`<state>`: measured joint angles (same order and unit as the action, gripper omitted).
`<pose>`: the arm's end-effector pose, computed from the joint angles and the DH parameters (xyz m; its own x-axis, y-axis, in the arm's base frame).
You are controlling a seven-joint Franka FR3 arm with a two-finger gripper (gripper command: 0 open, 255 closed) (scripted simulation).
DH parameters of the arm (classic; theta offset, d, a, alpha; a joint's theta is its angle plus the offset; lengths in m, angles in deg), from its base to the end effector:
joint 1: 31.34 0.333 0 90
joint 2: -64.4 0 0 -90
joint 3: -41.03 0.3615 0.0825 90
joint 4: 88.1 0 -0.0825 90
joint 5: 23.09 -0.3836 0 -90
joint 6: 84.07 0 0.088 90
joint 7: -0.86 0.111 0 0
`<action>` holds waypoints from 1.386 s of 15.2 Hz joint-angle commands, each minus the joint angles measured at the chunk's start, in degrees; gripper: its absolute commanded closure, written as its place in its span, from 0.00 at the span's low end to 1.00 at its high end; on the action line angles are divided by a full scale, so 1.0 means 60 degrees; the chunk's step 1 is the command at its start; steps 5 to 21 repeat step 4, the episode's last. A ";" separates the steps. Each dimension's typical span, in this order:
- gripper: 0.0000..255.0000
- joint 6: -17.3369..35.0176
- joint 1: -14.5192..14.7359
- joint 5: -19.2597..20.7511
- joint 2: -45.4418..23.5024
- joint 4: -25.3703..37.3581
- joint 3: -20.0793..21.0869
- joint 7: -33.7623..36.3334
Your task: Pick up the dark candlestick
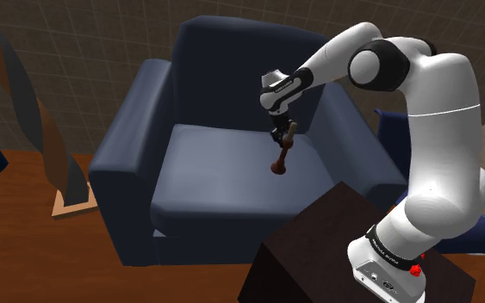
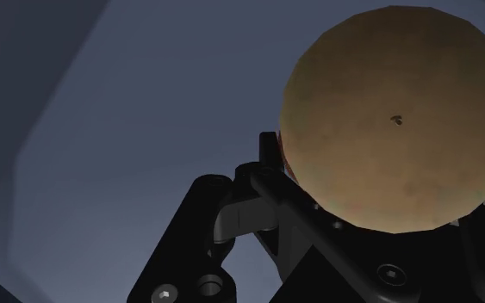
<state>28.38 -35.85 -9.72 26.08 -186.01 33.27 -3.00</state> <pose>0.6356 -0.1455 0.2144 0.9026 -0.0489 -0.4276 0.0482 -0.9758 0.2133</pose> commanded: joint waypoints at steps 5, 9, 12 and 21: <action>1.00 -0.0288 0.0021 -0.0003 0.0245 0.0048 -0.0006 -0.0059; 1.00 -0.0288 0.0021 -0.0003 0.0245 0.0048 -0.0006 -0.0059; 1.00 -0.0288 0.0021 -0.0003 0.0245 0.0048 -0.0006 -0.0059; 1.00 -0.0288 0.0021 -0.0003 0.0245 0.0048 -0.0006 -0.0059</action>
